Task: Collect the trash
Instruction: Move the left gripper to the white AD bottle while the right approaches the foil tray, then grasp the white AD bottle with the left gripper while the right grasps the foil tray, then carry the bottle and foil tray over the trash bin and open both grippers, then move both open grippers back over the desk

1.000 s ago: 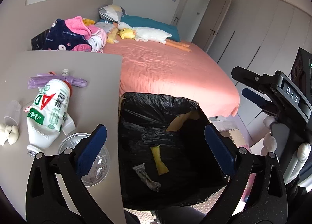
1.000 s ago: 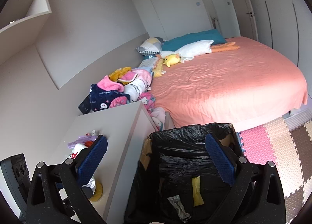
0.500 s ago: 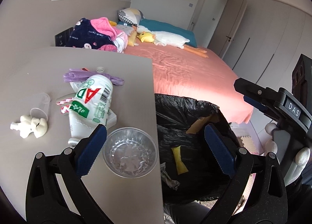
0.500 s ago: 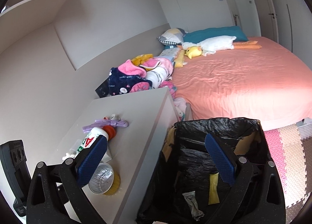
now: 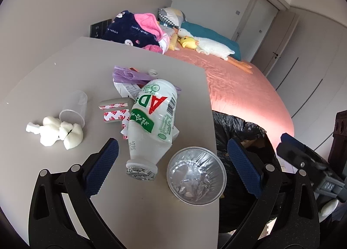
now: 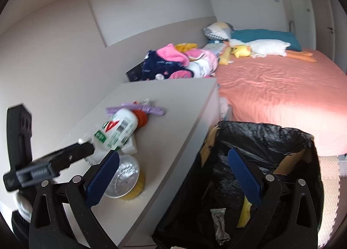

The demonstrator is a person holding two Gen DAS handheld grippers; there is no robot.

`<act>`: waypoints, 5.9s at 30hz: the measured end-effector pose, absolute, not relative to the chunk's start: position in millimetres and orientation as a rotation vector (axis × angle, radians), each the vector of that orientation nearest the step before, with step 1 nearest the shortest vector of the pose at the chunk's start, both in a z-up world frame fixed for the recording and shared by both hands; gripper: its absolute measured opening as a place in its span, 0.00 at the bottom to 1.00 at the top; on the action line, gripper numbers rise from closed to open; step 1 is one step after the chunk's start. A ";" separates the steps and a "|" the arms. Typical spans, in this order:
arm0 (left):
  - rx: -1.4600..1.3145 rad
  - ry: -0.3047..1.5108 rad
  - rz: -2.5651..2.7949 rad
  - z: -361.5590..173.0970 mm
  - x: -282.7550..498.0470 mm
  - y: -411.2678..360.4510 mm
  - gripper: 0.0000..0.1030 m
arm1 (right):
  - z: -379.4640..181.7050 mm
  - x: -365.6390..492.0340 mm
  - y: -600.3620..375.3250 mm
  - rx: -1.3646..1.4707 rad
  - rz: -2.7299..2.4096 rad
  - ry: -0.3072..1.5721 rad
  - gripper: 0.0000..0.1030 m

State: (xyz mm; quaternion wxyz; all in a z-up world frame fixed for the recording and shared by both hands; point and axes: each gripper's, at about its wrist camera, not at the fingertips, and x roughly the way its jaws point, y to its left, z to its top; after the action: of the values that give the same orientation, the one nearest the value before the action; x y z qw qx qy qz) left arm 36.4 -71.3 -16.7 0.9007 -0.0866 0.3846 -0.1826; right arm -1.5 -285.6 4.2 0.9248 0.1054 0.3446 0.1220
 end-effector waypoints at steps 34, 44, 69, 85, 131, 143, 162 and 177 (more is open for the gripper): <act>-0.318 0.885 -0.410 -49.9 89.0 -50.7 0.31 | -65.2 49.1 -224.5 0.229 0.416 0.926 0.10; -0.323 0.852 -0.471 -42.0 86.7 -57.2 0.29 | -53.7 43.7 -235.0 0.313 0.453 0.918 0.10; -0.283 0.794 -0.587 -8.5 62.1 -119.7 0.29 | 4.5 5.7 -328.1 0.387 0.266 0.747 0.10; -0.238 0.808 -0.697 -6.2 55.3 -176.7 0.29 | 18.7 -15.9 -382.7 0.425 0.146 0.689 0.10; -0.015 0.833 -0.689 -15.0 43.5 -255.6 0.94 | 22.4 -31.3 -462.7 0.451 -0.180 0.705 0.77; -0.044 0.823 -0.639 -16.1 47.9 -223.8 0.94 | 23.4 -14.3 -428.1 0.423 -0.101 0.718 0.77; -0.113 0.799 -0.490 -15.4 51.6 -143.7 0.94 | 24.8 13.3 -346.5 0.335 0.072 0.735 0.77; -0.154 0.787 -0.369 -14.9 55.6 -84.4 0.94 | 19.0 38.2 -290.8 0.282 0.196 0.750 0.77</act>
State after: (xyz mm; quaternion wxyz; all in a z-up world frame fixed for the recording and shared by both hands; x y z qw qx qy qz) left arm 55.6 -84.4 -14.9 0.9043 -0.0744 0.3806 -0.1786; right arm 38.2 -290.8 19.0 0.9162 0.1372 0.3644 0.0951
